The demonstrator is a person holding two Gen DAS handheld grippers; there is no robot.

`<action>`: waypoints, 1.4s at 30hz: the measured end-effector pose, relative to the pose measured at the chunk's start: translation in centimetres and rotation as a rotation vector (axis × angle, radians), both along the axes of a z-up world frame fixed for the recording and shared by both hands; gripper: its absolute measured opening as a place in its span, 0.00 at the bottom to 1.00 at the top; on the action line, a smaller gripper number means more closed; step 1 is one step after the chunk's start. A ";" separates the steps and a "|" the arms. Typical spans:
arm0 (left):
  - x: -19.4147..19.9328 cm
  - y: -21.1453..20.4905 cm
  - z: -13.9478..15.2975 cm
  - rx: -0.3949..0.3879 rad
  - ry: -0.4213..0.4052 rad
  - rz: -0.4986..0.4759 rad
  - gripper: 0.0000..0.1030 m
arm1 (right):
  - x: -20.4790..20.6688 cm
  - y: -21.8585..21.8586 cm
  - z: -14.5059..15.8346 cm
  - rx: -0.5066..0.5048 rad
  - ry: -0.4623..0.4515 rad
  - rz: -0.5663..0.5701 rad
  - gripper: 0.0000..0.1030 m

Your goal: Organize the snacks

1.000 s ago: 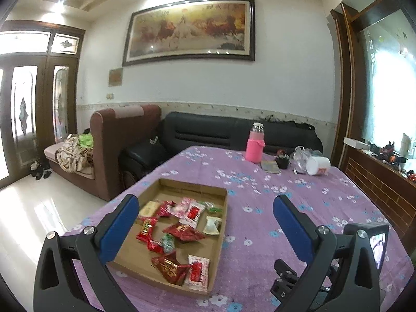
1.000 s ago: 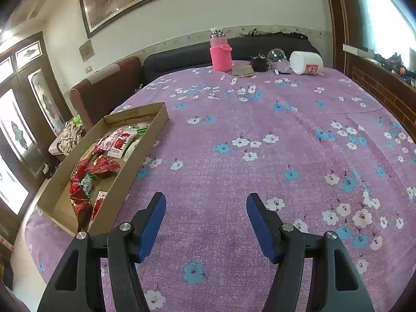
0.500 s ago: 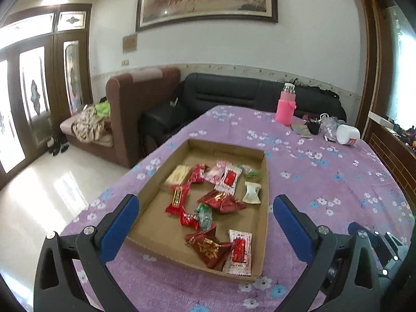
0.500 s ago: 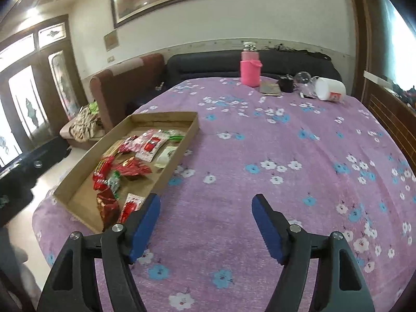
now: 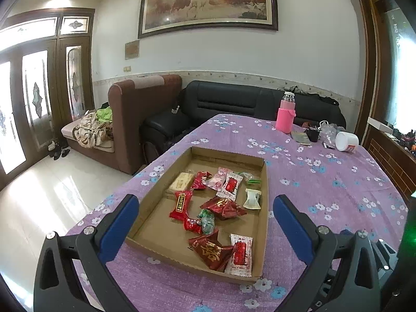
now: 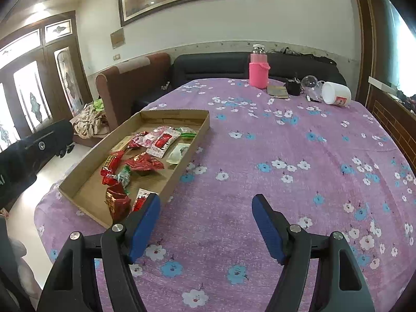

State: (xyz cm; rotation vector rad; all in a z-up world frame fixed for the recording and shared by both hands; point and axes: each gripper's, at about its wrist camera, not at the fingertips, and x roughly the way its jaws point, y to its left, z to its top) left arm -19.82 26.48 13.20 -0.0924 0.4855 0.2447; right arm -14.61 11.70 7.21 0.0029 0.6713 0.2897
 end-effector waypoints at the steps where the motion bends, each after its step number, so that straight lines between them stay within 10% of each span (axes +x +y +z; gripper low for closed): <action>1: 0.0 0.0 0.1 0.001 0.002 -0.001 1.00 | 0.1 0.3 0.0 -0.007 0.001 0.006 0.75; 25: 0.4 -0.6 -0.9 -0.006 0.026 -0.016 1.00 | 1.0 -1.3 -0.1 0.035 0.017 -0.060 0.77; 35: -5.5 -0.5 1.9 0.035 -0.246 0.229 1.00 | 0.1 0.0 -0.6 0.055 0.016 -0.005 0.78; 42: -2.4 -0.2 0.2 -0.059 -0.030 0.063 1.00 | -0.3 0.6 -0.9 0.031 0.017 0.018 0.78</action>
